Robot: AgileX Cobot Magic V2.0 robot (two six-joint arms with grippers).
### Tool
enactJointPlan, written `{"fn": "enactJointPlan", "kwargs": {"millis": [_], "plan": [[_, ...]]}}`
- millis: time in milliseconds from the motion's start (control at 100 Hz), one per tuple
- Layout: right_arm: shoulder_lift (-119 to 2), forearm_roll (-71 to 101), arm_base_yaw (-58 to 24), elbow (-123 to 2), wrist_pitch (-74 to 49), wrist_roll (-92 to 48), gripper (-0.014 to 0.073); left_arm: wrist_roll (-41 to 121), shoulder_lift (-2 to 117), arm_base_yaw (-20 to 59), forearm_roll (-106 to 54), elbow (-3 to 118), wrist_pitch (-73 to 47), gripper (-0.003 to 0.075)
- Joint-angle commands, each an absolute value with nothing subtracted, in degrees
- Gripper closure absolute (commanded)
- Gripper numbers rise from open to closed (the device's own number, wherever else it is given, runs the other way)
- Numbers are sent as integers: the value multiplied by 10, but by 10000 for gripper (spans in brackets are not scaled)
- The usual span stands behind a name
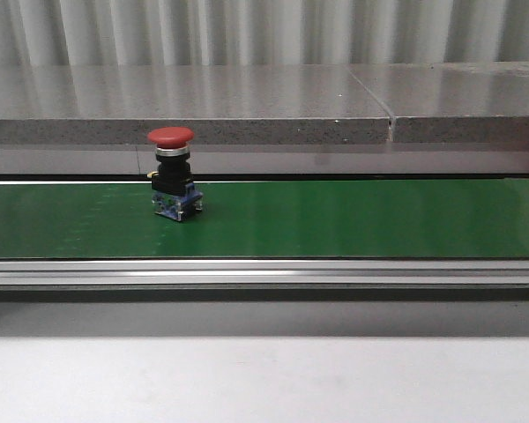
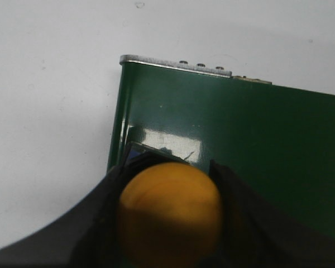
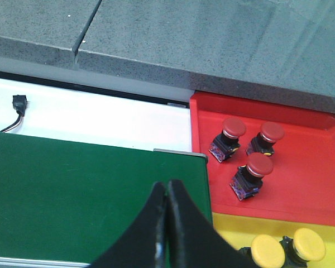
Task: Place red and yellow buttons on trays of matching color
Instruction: 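Place the yellow button on the belt and open the left gripper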
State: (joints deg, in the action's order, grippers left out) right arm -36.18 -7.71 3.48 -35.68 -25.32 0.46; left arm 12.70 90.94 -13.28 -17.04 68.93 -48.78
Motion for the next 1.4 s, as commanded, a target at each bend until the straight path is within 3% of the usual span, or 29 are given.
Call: {"fn": "enactJointPlan", "kwargs": {"millis": [0, 290, 390, 480, 660, 770, 1160, 1390], "plan": [[-359, -84, 35, -371, -209, 0, 661, 128, 884, -123, -187, 689, -437, 692], [-359, -84, 35, -371, -209, 0, 661, 129, 889, -113, -191, 673, -423, 685], [-359, -84, 35, -371, -209, 0, 661, 129, 889, -113, -191, 672, -423, 643], [-359, -84, 35, -371, -209, 0, 661, 131, 889, -113, -191, 672, -430, 531], [-359, -84, 35, -371, -209, 0, 661, 131, 889, -113, -191, 672, -451, 224], [-359, -84, 35, -371, -209, 0, 661, 131, 889, -113, -191, 672, -454, 124], [-359, -84, 35, -371, -209, 0, 661, 200, 827, -106, -264, 672, -449, 117], [-359, -84, 35, -371, -209, 0, 661, 241, 750, -48, -270, 663, -404, 118]]}}
